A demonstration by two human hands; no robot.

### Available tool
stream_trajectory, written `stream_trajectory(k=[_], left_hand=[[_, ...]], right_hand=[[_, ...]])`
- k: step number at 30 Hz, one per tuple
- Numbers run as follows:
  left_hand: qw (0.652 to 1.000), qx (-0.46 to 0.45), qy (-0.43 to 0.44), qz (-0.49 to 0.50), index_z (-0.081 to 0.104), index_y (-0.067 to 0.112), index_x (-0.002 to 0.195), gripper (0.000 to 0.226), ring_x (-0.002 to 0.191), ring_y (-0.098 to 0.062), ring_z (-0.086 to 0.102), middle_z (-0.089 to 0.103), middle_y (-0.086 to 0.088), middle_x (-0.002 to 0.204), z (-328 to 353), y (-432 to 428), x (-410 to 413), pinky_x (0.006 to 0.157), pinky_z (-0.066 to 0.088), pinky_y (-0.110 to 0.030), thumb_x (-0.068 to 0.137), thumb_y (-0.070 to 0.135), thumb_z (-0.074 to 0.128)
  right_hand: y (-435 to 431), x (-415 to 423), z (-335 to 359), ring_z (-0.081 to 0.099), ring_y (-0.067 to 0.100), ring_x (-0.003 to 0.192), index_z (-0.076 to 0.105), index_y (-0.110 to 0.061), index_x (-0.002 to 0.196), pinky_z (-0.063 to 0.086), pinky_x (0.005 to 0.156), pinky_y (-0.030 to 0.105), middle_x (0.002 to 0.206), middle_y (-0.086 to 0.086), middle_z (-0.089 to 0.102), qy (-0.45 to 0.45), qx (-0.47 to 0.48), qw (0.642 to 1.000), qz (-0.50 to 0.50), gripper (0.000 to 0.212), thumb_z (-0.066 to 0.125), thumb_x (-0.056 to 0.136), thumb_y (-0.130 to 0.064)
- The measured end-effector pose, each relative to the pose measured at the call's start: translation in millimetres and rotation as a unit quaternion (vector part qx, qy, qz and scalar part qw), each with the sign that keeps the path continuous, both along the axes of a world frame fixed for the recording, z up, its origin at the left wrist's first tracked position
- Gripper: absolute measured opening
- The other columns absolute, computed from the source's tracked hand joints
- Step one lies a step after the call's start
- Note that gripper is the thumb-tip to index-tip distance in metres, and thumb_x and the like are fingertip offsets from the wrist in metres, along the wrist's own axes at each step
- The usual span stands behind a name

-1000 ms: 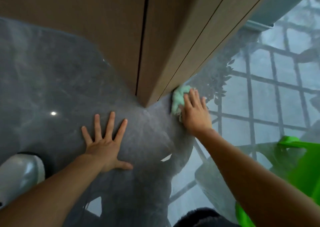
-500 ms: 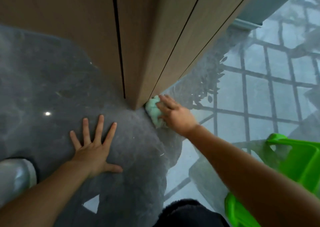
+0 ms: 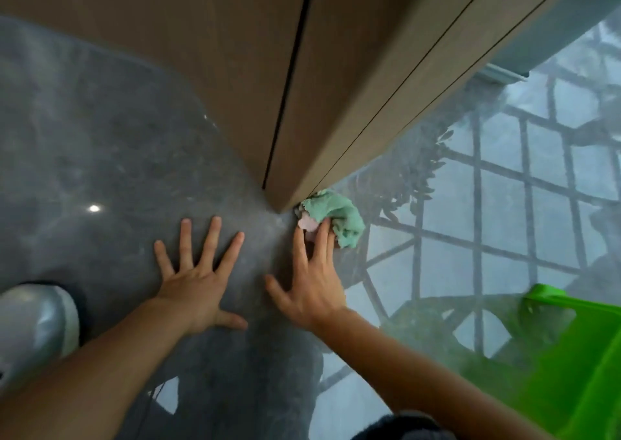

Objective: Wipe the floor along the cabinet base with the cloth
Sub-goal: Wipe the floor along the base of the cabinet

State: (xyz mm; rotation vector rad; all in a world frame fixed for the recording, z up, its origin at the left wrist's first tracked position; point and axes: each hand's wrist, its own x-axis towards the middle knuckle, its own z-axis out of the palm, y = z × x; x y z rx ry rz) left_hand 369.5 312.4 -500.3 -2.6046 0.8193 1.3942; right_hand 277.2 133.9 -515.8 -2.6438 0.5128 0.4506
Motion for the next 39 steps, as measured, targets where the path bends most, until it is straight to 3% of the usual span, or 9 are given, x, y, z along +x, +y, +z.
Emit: stream_trajectory(k=[5,9,12,18,22,24,31,36,39], left_hand=[[1.0,-0.003,0.001,0.002,-0.057,0.041,0.12,0.149,0.116,-0.043,-0.063,-0.068,-0.001,0.132,-4,1,0,0.101,-0.021,-0.078,0.044,0.089,0.062],[1.0,-0.005,-0.004,0.003,-0.056,0.041,0.12,0.149,0.11,-0.04,-0.067,-0.069,0.001,0.131,-7,2,-2,0.101,-0.021,-0.078,0.042,0.09,0.061],[1.0,-0.009,-0.01,0.002,-0.055,0.042,0.122,0.15,0.113,-0.039,-0.066,-0.068,0.001,0.132,-8,2,-3,0.102,-0.02,-0.078,0.041,0.09,0.062],[1.0,-0.012,-0.019,-0.001,-0.056,0.043,0.12,0.148,0.117,-0.041,-0.064,-0.068,0.001,0.133,-7,0,-3,0.101,-0.023,-0.076,0.043,0.091,0.061],[1.0,-0.016,-0.022,0.005,-0.057,0.044,0.12,0.149,0.116,-0.04,-0.064,-0.068,0.001,0.132,-9,0,-4,0.099,-0.026,-0.074,0.042,0.092,0.06],[1.0,-0.014,-0.027,-0.002,-0.057,0.043,0.12,0.149,0.116,-0.041,-0.064,-0.068,0.001,0.132,-9,0,-4,0.098,-0.027,-0.074,0.041,0.092,0.06],[0.999,-0.024,-0.021,0.009,-0.054,0.043,0.122,0.149,0.118,-0.041,-0.061,-0.066,0.0,0.135,-2,-2,-3,0.101,-0.022,-0.076,0.042,0.09,0.062],[0.995,-0.083,-0.051,0.002,-0.048,0.042,0.132,0.144,0.134,-0.039,-0.05,-0.057,0.003,0.146,-6,14,-6,0.106,-0.018,-0.075,0.045,0.094,0.053],[0.992,-0.083,-0.078,0.055,-0.041,0.041,0.139,0.145,0.142,-0.04,-0.039,-0.053,0.0,0.149,-2,38,3,0.112,-0.01,-0.075,0.044,0.094,0.055]], right_hand=[[-76,10,37,0.033,0.038,0.132,0.041,-0.032,0.143,0.045,0.102,0.055,0.146,0.016,0.039,-0.08,-0.088,0.989,0.085,0.062,0.046,0.085,-0.053],[-106,16,21,-0.002,0.035,0.149,0.027,-0.031,0.15,0.011,0.119,0.057,0.164,0.012,0.005,0.017,-0.134,0.98,0.148,0.068,0.044,0.09,-0.058],[-69,14,2,-0.005,0.035,0.148,0.024,-0.033,0.15,-0.007,0.115,0.052,0.163,0.011,0.004,-0.008,-0.102,0.99,0.098,0.076,0.039,0.085,-0.068],[-73,10,2,0.002,0.033,0.149,0.039,-0.03,0.145,0.004,0.119,0.056,0.163,0.008,0.013,-0.038,-0.069,0.956,0.282,0.06,0.035,0.093,-0.059],[-154,47,10,0.006,0.039,0.147,0.03,-0.026,0.15,0.013,0.118,0.057,0.162,0.016,0.015,0.03,-0.135,0.99,-0.01,0.061,0.033,0.097,-0.055],[-149,50,13,0.001,0.039,0.148,0.021,-0.029,0.152,0.01,0.117,0.058,0.163,0.013,0.009,0.054,-0.137,0.988,-0.046,0.071,0.032,0.091,-0.064],[-34,-15,7,-0.018,0.029,0.146,0.029,-0.03,0.148,-0.008,0.115,0.051,0.164,0.001,-0.004,0.021,-0.042,0.947,0.318,0.074,0.037,0.085,-0.069],[-68,34,19,-0.011,0.037,0.148,0.03,-0.027,0.148,0.01,0.117,0.064,0.164,0.006,-0.006,0.079,-0.062,0.974,0.203,0.065,0.034,0.093,-0.063],[-38,28,17,-0.022,0.041,0.144,0.015,-0.029,0.149,0.002,0.116,0.063,0.161,0.007,-0.021,0.123,-0.075,0.971,0.192,0.089,0.041,0.079,-0.078]])
